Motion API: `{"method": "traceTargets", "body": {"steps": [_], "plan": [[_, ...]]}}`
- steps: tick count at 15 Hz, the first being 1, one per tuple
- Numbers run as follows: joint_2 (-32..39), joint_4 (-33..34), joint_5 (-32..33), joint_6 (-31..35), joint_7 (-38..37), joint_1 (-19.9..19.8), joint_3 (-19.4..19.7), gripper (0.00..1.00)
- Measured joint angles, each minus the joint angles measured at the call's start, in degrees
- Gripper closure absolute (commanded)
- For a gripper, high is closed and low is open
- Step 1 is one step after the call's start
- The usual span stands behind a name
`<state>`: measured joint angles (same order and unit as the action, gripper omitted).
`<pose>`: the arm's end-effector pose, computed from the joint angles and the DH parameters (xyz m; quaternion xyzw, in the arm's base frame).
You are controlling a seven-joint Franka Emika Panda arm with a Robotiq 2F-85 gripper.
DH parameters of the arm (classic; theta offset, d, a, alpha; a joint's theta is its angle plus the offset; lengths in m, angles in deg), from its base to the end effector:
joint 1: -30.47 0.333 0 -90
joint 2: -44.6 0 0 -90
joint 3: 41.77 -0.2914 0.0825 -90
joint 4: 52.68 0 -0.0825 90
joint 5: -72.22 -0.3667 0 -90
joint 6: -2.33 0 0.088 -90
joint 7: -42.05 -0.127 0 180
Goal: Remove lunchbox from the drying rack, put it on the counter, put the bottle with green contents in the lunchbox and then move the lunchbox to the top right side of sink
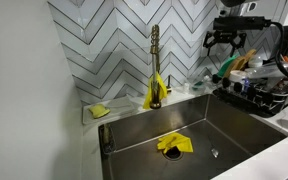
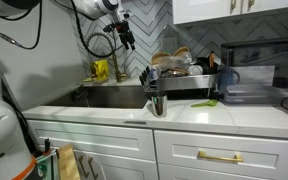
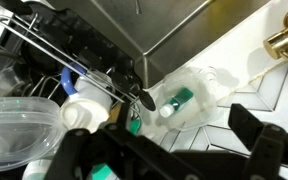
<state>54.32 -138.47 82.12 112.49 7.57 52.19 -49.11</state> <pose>0.5527 0.2829 0.5544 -0.9886 0.0299 -0.1474 0.0047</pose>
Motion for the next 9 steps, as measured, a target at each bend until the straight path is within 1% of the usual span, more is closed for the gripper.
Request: {"method": "traceTargets", "body": {"steps": [4, 6, 9], "plan": [[-5.87, -5.70, -1.46, 2.71, 5.01, -0.58, -1.86, 0.00], [-7.94, -7.68, -1.88, 3.22, 5.73, -0.91, -2.44, 0.00], [-8.74, -8.78, -1.96, 3.46, 6.08, -1.17, -2.60, 0.00]]}}
